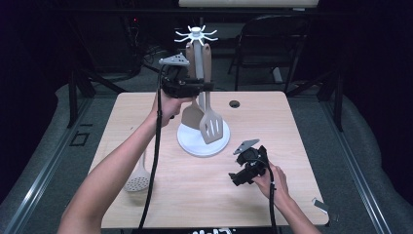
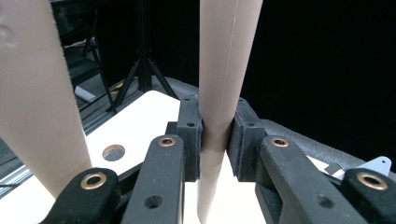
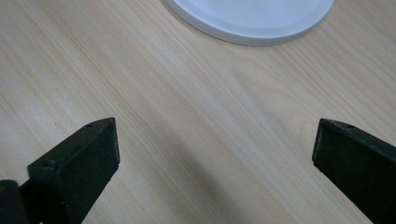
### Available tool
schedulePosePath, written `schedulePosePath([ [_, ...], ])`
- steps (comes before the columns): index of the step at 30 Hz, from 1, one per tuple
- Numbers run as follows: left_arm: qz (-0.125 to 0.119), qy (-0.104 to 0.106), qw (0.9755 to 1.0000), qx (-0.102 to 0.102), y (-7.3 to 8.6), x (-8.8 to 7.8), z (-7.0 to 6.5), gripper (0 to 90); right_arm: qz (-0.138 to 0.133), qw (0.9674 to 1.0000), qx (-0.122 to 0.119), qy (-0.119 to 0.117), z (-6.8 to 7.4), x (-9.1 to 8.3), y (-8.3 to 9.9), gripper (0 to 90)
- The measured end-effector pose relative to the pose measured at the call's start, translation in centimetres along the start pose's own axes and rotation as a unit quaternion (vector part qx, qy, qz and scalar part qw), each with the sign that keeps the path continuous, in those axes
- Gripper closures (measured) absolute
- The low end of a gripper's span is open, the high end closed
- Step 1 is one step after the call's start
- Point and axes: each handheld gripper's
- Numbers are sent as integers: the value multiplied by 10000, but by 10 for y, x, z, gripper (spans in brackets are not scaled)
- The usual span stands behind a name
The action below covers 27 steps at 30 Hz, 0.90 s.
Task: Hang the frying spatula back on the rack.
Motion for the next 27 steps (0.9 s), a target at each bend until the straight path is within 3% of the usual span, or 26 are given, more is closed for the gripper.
schedulePosePath([
  [18,72,-198,9996,-202,2,7,11,771,68,10000,-53,15,1,1,0,6],
  [27,79,-428,9987,-262,4,6,16,770,94,9999,-69,15,1,1,0,6],
])
Point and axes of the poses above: each handheld gripper's, and its own axes: x roughly forward along the jaws, y roughly out of its underside, z roughly to its left, and after that the axes turned 6 degrees about x, right-handed
